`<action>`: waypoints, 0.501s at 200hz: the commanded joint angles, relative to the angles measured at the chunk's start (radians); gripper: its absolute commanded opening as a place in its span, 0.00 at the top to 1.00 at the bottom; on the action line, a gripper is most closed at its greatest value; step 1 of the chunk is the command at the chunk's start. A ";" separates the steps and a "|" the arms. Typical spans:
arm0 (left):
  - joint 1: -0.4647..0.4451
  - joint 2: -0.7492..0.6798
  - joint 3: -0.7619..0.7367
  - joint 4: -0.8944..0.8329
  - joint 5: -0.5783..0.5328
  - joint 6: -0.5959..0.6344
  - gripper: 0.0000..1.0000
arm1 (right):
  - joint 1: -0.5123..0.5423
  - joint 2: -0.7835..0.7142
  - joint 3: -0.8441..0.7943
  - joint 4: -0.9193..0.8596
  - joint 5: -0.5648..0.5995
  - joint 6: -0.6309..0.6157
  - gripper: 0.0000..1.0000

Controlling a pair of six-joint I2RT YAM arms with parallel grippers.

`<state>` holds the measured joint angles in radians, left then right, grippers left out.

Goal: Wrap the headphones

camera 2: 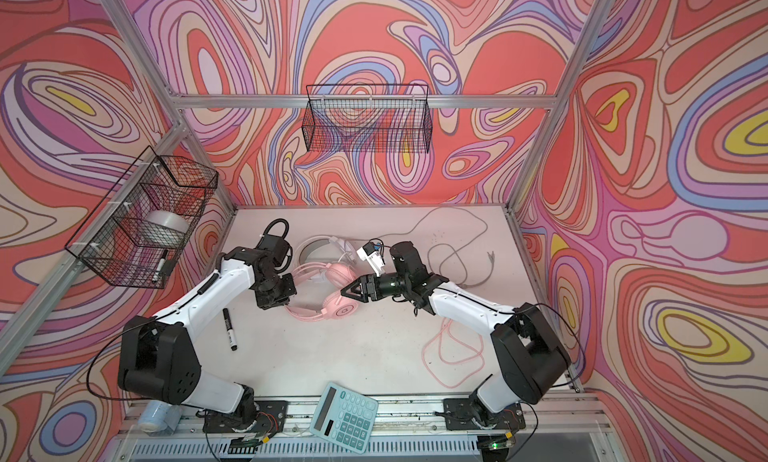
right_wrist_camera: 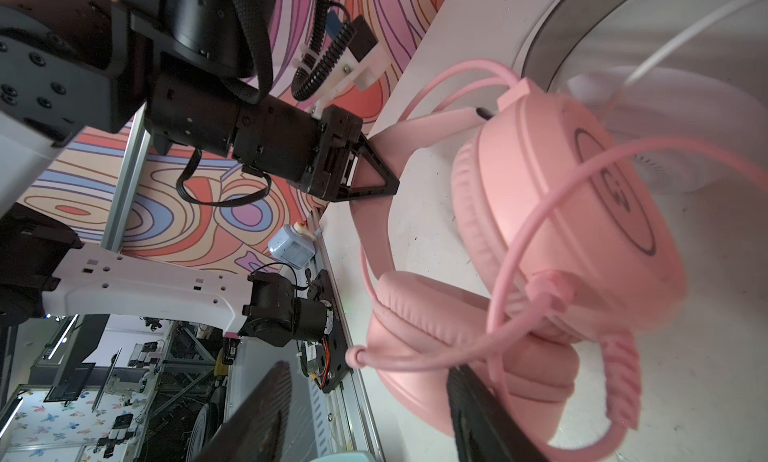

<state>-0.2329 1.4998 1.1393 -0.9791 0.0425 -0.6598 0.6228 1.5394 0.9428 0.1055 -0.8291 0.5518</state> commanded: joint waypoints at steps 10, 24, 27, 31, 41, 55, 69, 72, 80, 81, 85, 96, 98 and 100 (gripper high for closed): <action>0.004 -0.009 -0.003 0.017 0.001 -0.023 1.00 | 0.029 0.042 0.040 0.045 -0.011 0.030 0.42; 0.004 -0.009 -0.005 0.017 0.000 -0.024 1.00 | 0.039 0.051 0.045 0.054 -0.011 0.039 0.43; 0.004 -0.008 -0.004 0.018 -0.001 -0.024 1.00 | 0.041 0.054 0.045 0.056 -0.011 0.041 0.43; 0.004 -0.007 -0.004 0.019 0.000 -0.025 1.00 | 0.043 0.057 0.047 0.059 -0.011 0.045 0.44; 0.004 -0.006 -0.006 0.020 0.002 -0.024 1.00 | 0.047 0.063 0.050 0.066 -0.010 0.054 0.46; 0.004 -0.003 -0.011 0.019 0.002 -0.024 1.00 | 0.048 0.071 0.054 0.075 -0.011 0.069 0.51; 0.004 -0.005 -0.017 0.018 -0.006 -0.020 1.00 | 0.048 0.074 0.056 0.086 -0.013 0.083 0.57; 0.005 -0.004 -0.018 0.017 -0.008 -0.018 1.00 | 0.048 0.074 0.057 0.088 -0.012 0.086 0.59; 0.006 -0.005 -0.022 0.017 -0.011 -0.017 1.00 | 0.048 0.077 0.059 0.094 -0.013 0.095 0.60; 0.006 -0.005 -0.022 0.017 -0.012 -0.017 1.00 | 0.048 0.077 0.059 0.096 -0.014 0.097 0.61; 0.006 -0.004 -0.024 0.017 -0.011 -0.016 1.00 | 0.048 0.077 0.059 0.102 -0.014 0.102 0.61; 0.006 -0.005 -0.029 0.017 -0.013 -0.015 1.00 | 0.048 0.078 0.058 0.118 -0.012 0.120 0.65; 0.006 -0.006 -0.029 0.017 -0.012 -0.015 1.00 | 0.048 0.079 0.059 0.120 -0.013 0.123 0.66; 0.006 -0.005 -0.029 0.017 -0.014 -0.015 1.00 | 0.048 0.079 0.060 0.122 -0.012 0.127 0.67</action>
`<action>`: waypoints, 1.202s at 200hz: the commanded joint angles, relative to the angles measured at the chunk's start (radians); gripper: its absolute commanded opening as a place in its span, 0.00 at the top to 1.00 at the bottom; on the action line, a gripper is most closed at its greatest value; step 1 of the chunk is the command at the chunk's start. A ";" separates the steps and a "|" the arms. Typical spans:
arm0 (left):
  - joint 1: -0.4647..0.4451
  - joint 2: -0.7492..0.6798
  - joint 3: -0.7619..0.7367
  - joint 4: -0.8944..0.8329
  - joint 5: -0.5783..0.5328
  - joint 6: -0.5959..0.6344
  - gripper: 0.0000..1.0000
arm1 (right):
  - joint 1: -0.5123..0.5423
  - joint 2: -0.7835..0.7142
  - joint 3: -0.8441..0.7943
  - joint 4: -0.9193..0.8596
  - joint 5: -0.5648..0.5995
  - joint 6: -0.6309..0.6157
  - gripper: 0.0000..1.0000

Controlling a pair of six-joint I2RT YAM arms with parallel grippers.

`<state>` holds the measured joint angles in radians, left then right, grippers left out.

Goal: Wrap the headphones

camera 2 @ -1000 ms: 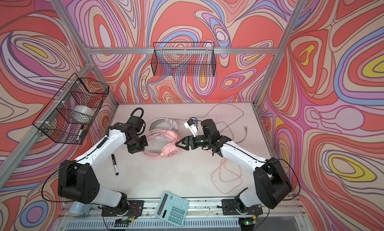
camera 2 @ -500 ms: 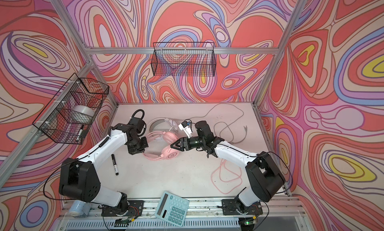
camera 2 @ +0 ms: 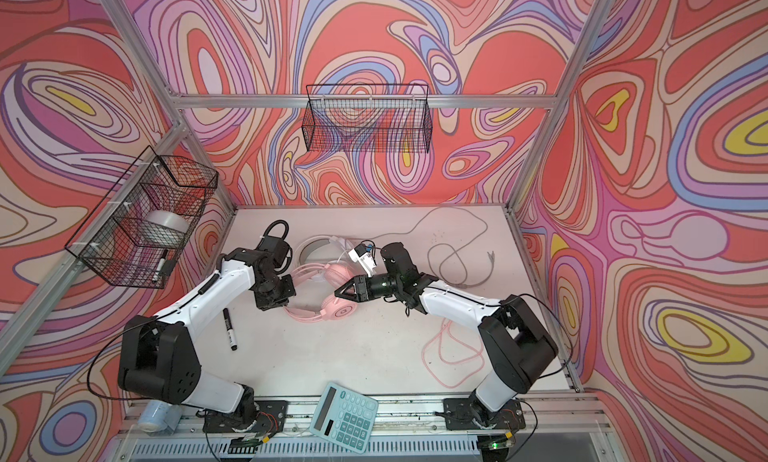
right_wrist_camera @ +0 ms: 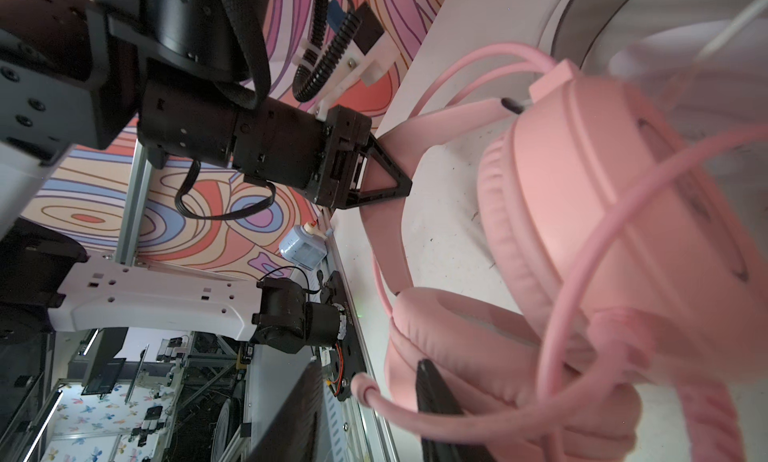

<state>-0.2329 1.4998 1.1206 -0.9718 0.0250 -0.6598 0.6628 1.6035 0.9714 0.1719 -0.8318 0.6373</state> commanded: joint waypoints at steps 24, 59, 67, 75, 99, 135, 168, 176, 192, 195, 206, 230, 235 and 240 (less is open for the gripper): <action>0.007 -0.013 -0.015 0.008 -0.005 -0.011 1.00 | 0.008 0.022 0.043 0.071 -0.009 0.067 0.77; 0.010 -0.020 -0.015 0.001 -0.013 -0.003 1.00 | 0.007 0.035 0.052 0.072 -0.009 0.088 0.85; 0.010 -0.022 -0.016 0.001 -0.013 -0.002 1.00 | 0.008 0.034 0.050 0.078 -0.010 0.093 0.88; 0.010 -0.023 -0.018 0.002 -0.012 0.000 1.00 | 0.006 0.031 0.044 0.092 -0.009 0.100 0.89; 0.010 -0.025 -0.025 0.004 -0.010 0.006 1.00 | 0.001 0.021 0.038 0.106 0.011 0.111 0.90; 0.010 -0.028 -0.030 0.002 -0.005 0.023 1.00 | -0.012 0.020 0.029 0.144 0.031 0.139 0.92; 0.010 -0.034 -0.028 -0.005 -0.013 0.027 1.00 | -0.017 0.030 0.043 0.134 0.021 0.130 0.92; 0.010 -0.032 -0.027 -0.008 -0.016 0.029 1.00 | -0.017 0.023 0.052 0.106 0.017 0.103 0.91; 0.013 -0.030 -0.023 -0.010 -0.019 0.030 1.00 | -0.017 -0.004 0.106 -0.072 0.046 -0.036 0.86; 0.013 -0.027 -0.022 -0.010 -0.019 0.030 1.00 | -0.017 -0.009 0.122 -0.116 0.057 -0.068 0.85; 0.014 -0.025 -0.018 -0.009 -0.017 0.029 1.00 | -0.017 -0.024 0.169 -0.256 0.106 -0.174 0.81; 0.015 -0.018 -0.010 -0.003 -0.007 0.033 1.00 | -0.017 -0.050 0.233 -0.487 0.229 -0.341 0.69; 0.016 -0.018 -0.011 -0.002 -0.005 0.034 1.00 | -0.018 -0.056 0.243 -0.524 0.264 -0.365 0.65; 0.015 -0.018 -0.009 -0.001 -0.002 0.038 1.00 | -0.019 -0.062 0.249 -0.553 0.295 -0.387 0.62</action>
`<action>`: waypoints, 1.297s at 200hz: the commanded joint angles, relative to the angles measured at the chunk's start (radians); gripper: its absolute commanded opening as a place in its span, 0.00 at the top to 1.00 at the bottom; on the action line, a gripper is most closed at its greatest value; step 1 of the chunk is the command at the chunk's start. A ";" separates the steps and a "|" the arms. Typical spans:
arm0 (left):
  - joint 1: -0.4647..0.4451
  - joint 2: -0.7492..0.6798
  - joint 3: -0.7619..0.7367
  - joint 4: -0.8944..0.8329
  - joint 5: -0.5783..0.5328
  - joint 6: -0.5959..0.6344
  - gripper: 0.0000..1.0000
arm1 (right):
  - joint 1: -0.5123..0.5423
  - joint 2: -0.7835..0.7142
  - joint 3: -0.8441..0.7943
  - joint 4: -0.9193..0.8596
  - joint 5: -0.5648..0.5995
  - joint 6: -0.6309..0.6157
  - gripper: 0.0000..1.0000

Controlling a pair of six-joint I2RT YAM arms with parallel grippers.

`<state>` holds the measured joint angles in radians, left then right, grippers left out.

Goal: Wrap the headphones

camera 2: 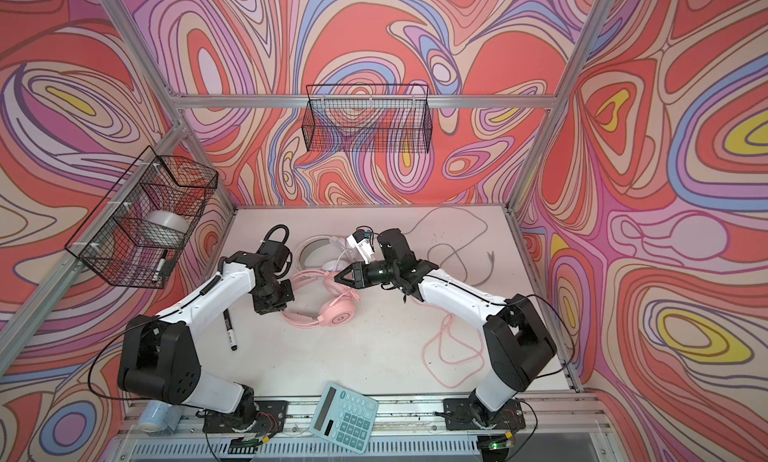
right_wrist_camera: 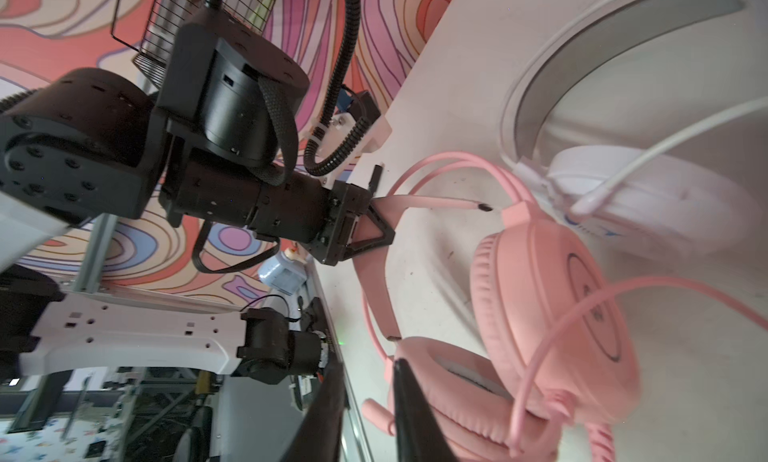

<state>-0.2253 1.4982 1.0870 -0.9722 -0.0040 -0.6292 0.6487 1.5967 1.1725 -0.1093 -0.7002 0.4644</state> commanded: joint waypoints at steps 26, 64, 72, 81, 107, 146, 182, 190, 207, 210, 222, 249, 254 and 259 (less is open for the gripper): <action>0.010 -0.016 0.035 -0.009 0.029 0.029 1.00 | -0.050 -0.077 0.070 -0.394 0.278 -0.295 0.55; 0.015 -0.029 0.057 -0.024 0.038 0.056 1.00 | -0.207 -0.068 0.065 -0.554 0.368 -0.422 0.45; 0.017 -0.033 0.067 -0.029 0.043 0.063 1.00 | -0.212 -0.055 0.066 -0.585 0.413 -0.463 0.43; 0.017 -0.038 0.078 -0.033 0.051 0.070 1.00 | -0.216 -0.033 0.061 -0.604 0.481 -0.496 0.42; 0.017 -0.058 0.111 -0.045 0.074 0.091 1.00 | -0.248 0.039 0.050 -0.603 0.538 -0.513 0.41; 0.018 -0.064 0.149 -0.067 0.103 0.128 1.00 | -0.297 0.144 0.043 -0.552 0.531 -0.501 0.40; 0.018 -0.063 0.152 -0.072 0.107 0.140 1.00 | -0.298 0.236 0.027 -0.515 0.537 -0.501 0.40; 0.019 -0.064 0.152 -0.072 0.111 0.140 1.00 | -0.299 0.250 0.024 -0.507 0.530 -0.500 0.40; 0.019 -0.066 0.153 -0.074 0.114 0.141 1.00 | -0.299 0.270 0.017 -0.489 0.490 -0.500 0.40; 0.018 -0.066 0.153 -0.074 0.114 0.142 1.00 | -0.299 0.272 0.014 -0.482 0.482 -0.500 0.40; 0.018 -0.068 0.156 -0.075 0.117 0.147 1.00 | -0.299 0.282 0.002 -0.459 0.467 -0.495 0.40; 0.018 -0.074 0.165 -0.076 0.121 0.178 1.00 | -0.299 0.323 -0.001 -0.461 0.485 -0.498 0.40; 0.018 -0.076 0.165 -0.074 0.121 0.186 1.00 | -0.299 0.330 -0.001 -0.461 0.492 -0.499 0.40; 0.019 -0.080 0.165 -0.073 0.122 0.194 1.00 | -0.299 0.336 -0.001 -0.461 0.497 -0.499 0.40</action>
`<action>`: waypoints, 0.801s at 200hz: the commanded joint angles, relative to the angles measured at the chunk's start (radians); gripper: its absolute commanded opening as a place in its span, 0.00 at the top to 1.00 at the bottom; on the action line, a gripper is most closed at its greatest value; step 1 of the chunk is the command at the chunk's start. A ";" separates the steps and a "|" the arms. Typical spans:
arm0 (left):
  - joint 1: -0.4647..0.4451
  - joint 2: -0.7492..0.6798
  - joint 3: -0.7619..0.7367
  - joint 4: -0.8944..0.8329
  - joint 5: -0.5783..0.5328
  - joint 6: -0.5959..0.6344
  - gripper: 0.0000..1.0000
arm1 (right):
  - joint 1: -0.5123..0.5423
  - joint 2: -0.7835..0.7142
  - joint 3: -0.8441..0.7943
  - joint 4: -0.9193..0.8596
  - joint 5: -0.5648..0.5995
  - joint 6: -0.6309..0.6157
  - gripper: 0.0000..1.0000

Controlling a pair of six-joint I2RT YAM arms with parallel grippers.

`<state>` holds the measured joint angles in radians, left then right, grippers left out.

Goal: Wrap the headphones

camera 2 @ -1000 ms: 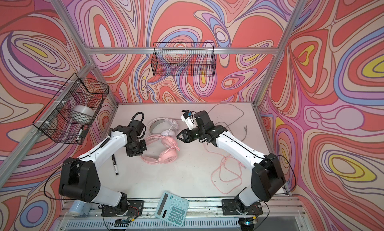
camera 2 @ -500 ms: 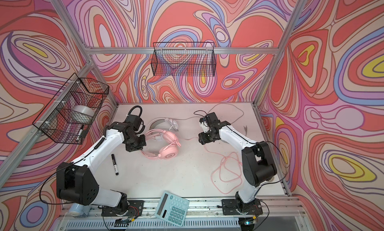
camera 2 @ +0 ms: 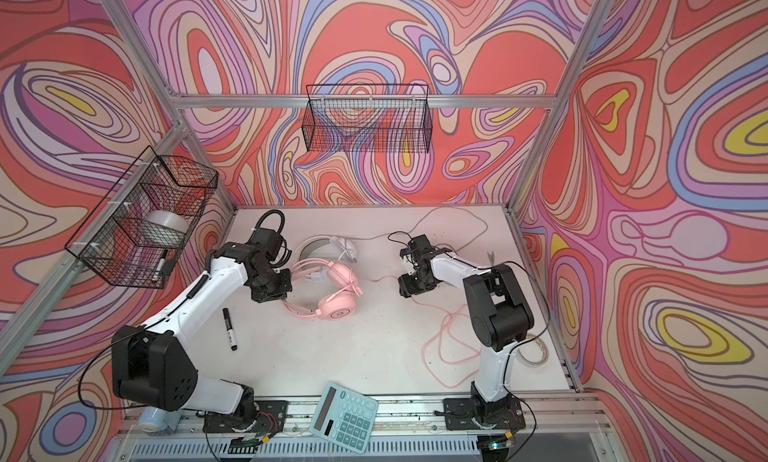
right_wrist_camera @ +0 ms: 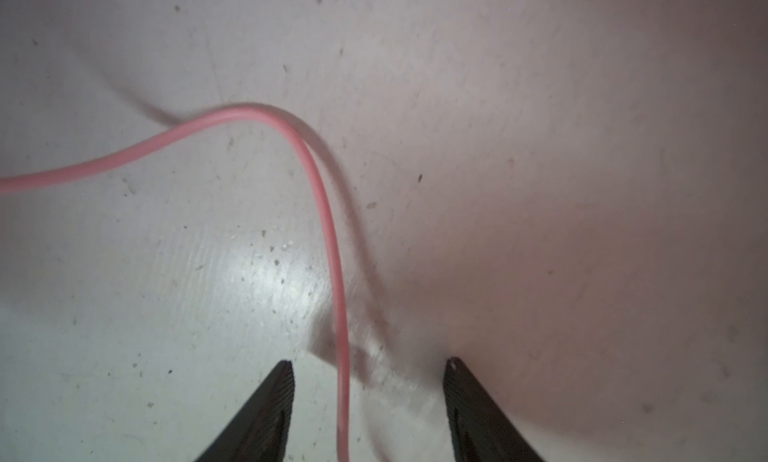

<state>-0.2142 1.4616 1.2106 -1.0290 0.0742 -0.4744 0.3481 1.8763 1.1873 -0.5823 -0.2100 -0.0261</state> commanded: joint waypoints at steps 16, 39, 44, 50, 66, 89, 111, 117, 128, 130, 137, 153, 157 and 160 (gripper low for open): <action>0.010 -0.049 0.045 -0.014 0.049 0.060 1.00 | 0.002 0.075 -0.014 0.011 0.009 -0.011 0.45; 0.015 -0.050 0.055 -0.023 0.048 0.093 1.00 | 0.002 0.095 -0.009 0.000 0.019 -0.016 0.55; 0.015 -0.052 0.056 -0.023 0.049 0.100 1.00 | 0.002 0.095 -0.009 -0.003 0.022 -0.017 0.59; 0.016 -0.053 0.056 -0.023 0.051 0.107 1.00 | 0.002 0.095 -0.011 -0.004 0.023 -0.021 0.62; 0.021 -0.059 0.056 -0.019 0.053 0.129 1.00 | 0.002 0.080 -0.021 -0.005 0.012 -0.031 0.72; 0.028 -0.067 0.055 -0.009 0.054 0.158 1.00 | 0.002 0.024 -0.062 0.017 -0.028 -0.044 0.88; 0.039 -0.065 0.058 -0.008 0.049 0.167 1.00 | 0.002 -0.053 -0.112 0.047 -0.072 -0.048 0.98; 0.043 -0.063 0.061 -0.008 0.051 0.166 1.00 | 0.002 -0.076 -0.122 0.050 -0.083 -0.050 1.00; 0.048 -0.058 0.062 -0.008 0.052 0.159 1.00 | 0.002 -0.113 -0.136 0.049 -0.105 -0.053 1.00; 0.048 -0.057 0.062 -0.007 0.053 0.158 1.00 | 0.002 -0.128 -0.137 0.049 -0.108 -0.052 1.00; 0.050 -0.054 0.063 -0.004 0.057 0.156 1.00 | 0.002 -0.152 -0.141 0.042 -0.121 -0.054 1.00; 0.050 -0.046 0.063 0.000 0.064 0.155 1.00 | 0.002 -0.197 -0.145 0.023 -0.147 -0.056 1.00; 0.050 -0.045 0.063 0.001 0.064 0.155 1.00 | 0.002 -0.208 -0.146 0.020 -0.149 -0.056 1.00; 0.050 -0.045 0.063 0.002 0.063 0.155 1.00 | 0.002 -0.215 -0.148 0.019 -0.148 -0.055 1.00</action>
<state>-0.1692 1.4269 1.2312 -1.0317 0.0872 -0.3252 0.3481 1.7447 1.0439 -0.5476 -0.3050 -0.0704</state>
